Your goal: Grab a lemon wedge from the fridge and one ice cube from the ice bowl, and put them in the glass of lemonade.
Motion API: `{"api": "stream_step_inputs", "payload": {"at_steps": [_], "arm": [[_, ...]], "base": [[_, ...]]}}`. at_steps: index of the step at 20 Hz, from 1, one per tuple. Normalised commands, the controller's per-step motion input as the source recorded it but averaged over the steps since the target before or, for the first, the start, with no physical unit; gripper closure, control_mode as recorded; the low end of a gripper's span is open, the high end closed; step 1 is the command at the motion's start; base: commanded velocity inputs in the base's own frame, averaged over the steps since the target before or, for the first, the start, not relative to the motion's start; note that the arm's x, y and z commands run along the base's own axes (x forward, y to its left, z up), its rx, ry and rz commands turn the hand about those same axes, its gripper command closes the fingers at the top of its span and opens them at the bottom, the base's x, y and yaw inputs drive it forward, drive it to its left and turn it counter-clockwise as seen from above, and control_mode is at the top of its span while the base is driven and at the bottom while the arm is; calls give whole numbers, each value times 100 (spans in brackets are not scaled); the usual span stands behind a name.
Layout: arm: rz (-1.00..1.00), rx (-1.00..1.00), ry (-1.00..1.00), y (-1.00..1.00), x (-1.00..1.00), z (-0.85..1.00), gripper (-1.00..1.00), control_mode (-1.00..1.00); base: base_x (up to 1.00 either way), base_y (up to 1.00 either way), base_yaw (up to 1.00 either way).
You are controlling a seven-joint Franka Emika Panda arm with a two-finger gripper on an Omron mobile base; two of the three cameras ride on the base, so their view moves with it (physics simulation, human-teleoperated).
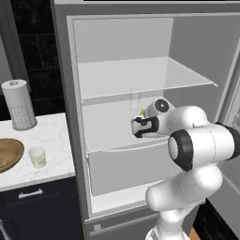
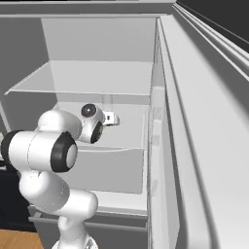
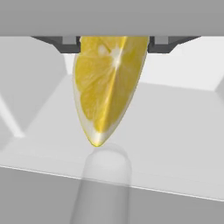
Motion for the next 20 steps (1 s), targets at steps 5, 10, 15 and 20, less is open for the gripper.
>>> {"api": "stream_step_inputs", "payload": {"at_steps": [5,10,15,20], "arm": [[-1,0,12,0,-10,-24,100,-100],[-6,0,21,-1,-75,-5,100,-100],[-2,0,6,0,-100,-3,100,-100],[-2,0,-5,-7,-100,15,100,-100]], "base": [[0,0,0],[0,0,0],[0,0,0],[0,0,0]]}}
